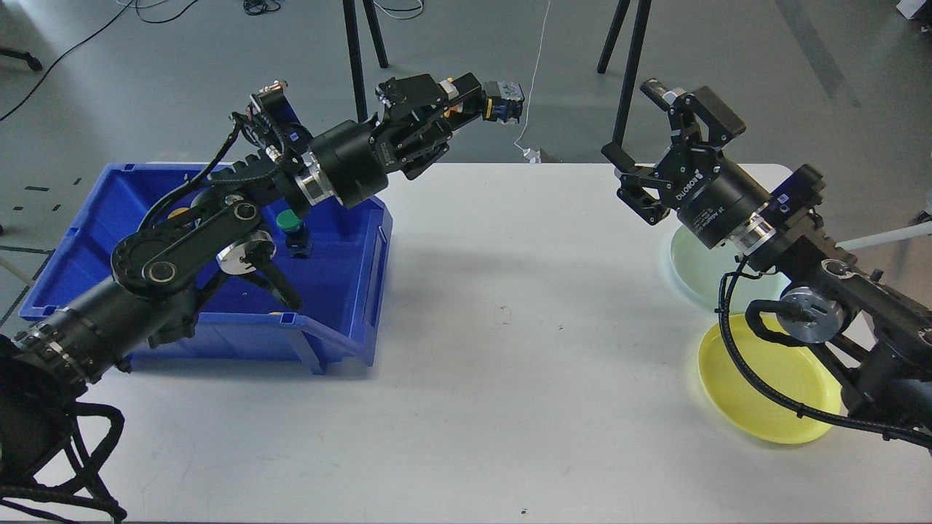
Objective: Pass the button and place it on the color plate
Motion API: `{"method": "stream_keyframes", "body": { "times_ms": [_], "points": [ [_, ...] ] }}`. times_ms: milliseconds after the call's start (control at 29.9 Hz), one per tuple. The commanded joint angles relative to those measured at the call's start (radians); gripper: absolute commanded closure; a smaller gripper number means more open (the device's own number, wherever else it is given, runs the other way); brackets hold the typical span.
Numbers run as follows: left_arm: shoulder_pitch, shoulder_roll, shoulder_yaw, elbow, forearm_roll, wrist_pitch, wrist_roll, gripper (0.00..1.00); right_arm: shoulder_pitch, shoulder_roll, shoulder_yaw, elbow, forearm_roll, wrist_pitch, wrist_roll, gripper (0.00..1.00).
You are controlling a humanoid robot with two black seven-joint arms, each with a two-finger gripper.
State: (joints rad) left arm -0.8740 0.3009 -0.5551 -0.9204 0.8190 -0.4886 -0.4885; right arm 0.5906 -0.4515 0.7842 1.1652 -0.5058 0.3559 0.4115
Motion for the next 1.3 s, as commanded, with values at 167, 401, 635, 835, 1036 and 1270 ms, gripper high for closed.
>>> {"method": "stream_keyframes", "body": {
  "times_ms": [167,401,635,835,1036,1270],
  "points": [
    [0.001,-0.002,0.001,0.000,0.009,0.000,0.000,0.95,0.087,0.128,-0.077,-0.055,0.000,-0.006,0.001,0.07],
    [0.001,-0.003,0.001,0.000,0.028,0.000,0.000,0.95,0.156,0.201,-0.109,-0.127,0.001,-0.009,0.001,0.08],
    [0.001,-0.003,0.001,0.000,0.028,0.000,0.000,0.95,0.189,0.221,-0.120,-0.150,0.001,-0.014,0.006,0.10],
    [0.001,-0.005,0.001,0.000,0.028,0.000,0.000,0.95,0.187,0.226,-0.120,-0.159,0.001,-0.012,0.006,0.28],
    [0.001,-0.005,0.000,0.000,0.028,0.000,0.000,0.95,0.190,0.238,-0.122,-0.157,0.000,-0.005,0.006,0.45],
    [0.001,-0.005,0.000,0.000,0.028,0.000,0.000,0.95,0.199,0.261,-0.122,-0.159,0.000,0.005,0.006,0.52]
  ]
}}
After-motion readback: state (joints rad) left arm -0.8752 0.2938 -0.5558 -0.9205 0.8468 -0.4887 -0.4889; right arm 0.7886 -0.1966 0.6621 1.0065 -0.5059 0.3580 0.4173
